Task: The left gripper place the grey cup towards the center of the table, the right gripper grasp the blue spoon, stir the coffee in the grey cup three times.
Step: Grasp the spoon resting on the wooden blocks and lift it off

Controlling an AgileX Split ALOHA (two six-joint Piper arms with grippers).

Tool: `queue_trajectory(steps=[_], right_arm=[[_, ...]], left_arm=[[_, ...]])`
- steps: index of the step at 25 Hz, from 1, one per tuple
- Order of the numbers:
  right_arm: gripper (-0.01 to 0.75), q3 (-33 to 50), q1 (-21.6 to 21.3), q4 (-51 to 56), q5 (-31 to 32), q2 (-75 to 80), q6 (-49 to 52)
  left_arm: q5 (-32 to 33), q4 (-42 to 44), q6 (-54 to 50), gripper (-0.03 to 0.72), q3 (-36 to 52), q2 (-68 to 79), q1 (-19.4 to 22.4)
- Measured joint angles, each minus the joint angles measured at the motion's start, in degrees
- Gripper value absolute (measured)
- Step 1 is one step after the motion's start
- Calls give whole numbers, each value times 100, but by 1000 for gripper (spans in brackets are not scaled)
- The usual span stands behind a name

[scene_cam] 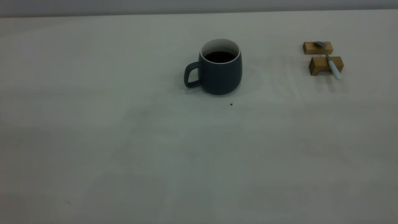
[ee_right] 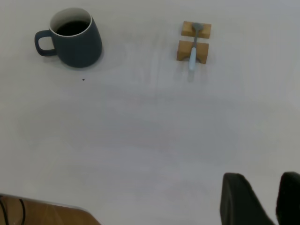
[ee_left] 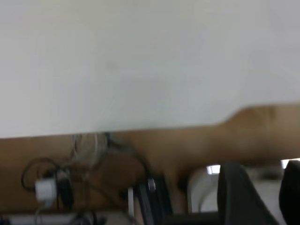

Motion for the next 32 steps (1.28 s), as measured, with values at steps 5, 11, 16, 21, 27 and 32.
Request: queue_trajectory(steps=[5, 11, 16, 21, 27, 32], right_arm=[[237, 0, 0, 0, 0, 0, 0], [237, 0, 0, 4, 0, 0, 0], [237, 0, 0, 4, 0, 0, 0], [237, 0, 0, 4, 0, 0, 0], [237, 0, 0, 4, 0, 0, 7], [237, 0, 0, 4, 0, 0, 7]], left_arm=[[0, 0, -4, 297, 229, -966, 256], [-5, -6, 6, 297, 280, -1681, 266], [-5, -6, 18, 297, 280, -2279, 266], [13, -6, 23, 297, 280, -2608, 266], [13, -6, 76, 297, 280, -2608, 266], [13, -6, 83, 297, 280, -2608, 266]])
